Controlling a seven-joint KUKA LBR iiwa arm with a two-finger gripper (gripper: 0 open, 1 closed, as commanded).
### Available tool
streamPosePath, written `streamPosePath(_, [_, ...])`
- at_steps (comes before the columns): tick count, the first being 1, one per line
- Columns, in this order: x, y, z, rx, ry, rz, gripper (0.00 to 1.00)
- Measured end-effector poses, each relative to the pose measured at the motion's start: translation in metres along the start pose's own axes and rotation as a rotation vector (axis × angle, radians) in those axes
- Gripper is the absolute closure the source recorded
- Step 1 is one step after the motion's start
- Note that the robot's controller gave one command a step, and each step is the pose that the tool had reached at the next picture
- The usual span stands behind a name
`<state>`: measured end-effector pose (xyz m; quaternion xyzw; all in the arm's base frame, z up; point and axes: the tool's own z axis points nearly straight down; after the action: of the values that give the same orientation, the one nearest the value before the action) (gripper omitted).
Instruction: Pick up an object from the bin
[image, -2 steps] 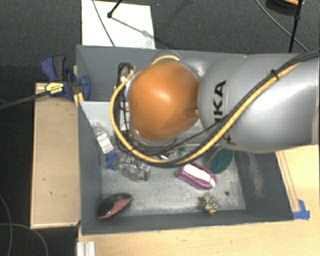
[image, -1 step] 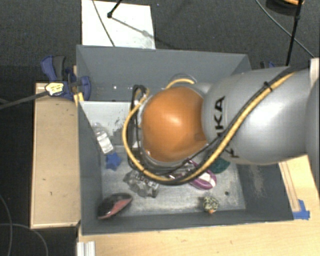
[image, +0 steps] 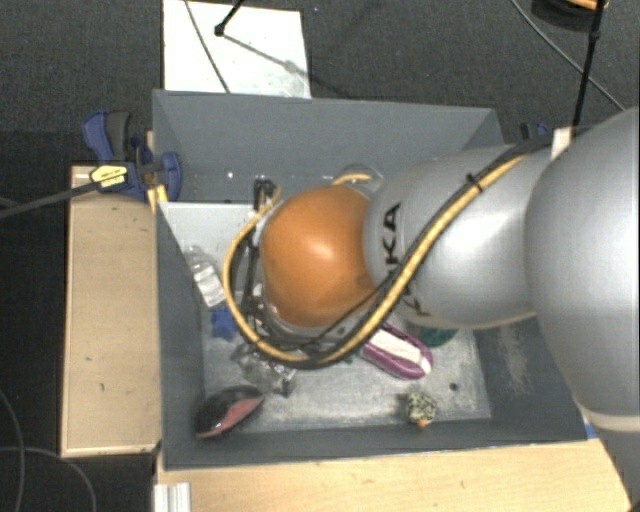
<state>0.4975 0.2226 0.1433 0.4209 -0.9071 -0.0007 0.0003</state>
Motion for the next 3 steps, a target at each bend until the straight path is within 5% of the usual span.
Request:
streamPosePath(1, [0.000,0.000,-0.002,0.001,-0.002,0.000,0.00])
streamPosePath(2, [-0.011,0.031,0.070,0.002,0.004,-0.259,0.00])
streamPosePath(3, [-0.013,0.032,0.068,0.003,-0.004,-0.257,1.00])
